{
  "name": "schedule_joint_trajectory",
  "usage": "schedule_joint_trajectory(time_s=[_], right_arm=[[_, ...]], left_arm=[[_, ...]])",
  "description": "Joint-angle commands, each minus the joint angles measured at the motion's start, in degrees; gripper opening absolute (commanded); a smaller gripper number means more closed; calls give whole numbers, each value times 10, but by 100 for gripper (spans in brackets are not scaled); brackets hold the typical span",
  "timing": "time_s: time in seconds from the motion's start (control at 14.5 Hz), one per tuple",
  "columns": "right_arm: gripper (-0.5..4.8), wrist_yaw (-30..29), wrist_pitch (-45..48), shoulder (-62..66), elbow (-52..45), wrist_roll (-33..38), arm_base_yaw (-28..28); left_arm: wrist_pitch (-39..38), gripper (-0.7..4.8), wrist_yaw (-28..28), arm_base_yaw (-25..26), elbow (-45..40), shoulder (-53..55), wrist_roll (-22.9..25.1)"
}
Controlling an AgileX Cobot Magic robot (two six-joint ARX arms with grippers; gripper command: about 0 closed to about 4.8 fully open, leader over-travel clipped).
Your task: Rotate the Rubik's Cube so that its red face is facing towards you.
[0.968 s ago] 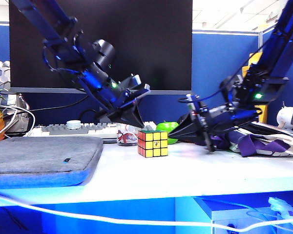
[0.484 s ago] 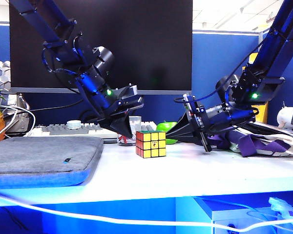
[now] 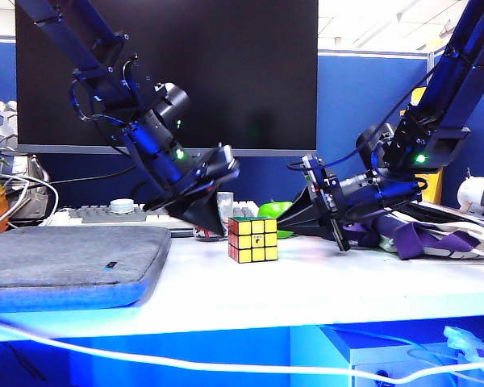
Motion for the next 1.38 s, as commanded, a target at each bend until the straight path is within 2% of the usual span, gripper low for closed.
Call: schedule_joint_trajectory(time_s=[0.07,0.41,0.62,0.97,1.24,1.38], right_arm=[[-1,-3,6,-2,2,-4,1],[-1,-3,-16,-2,1,-8,1],[-1,-5,-61,-2,1,-43,2],[-1,-25,-92,-2,1,-49,18],[-1,-32,-75,-2,2,-49,60],[-1,-29,-67,-3,2,-48,60]], left_arm=[[-28,-5,-26,0,3,-2,26],[3,-5,21,0,3,-2,15],[52,-5,50,0,4,-2,-18],[112,-5,59,-1,4,-1,-44],[131,-5,59,-5,6,0,-44],[130,-5,54,-5,6,1,-42]])
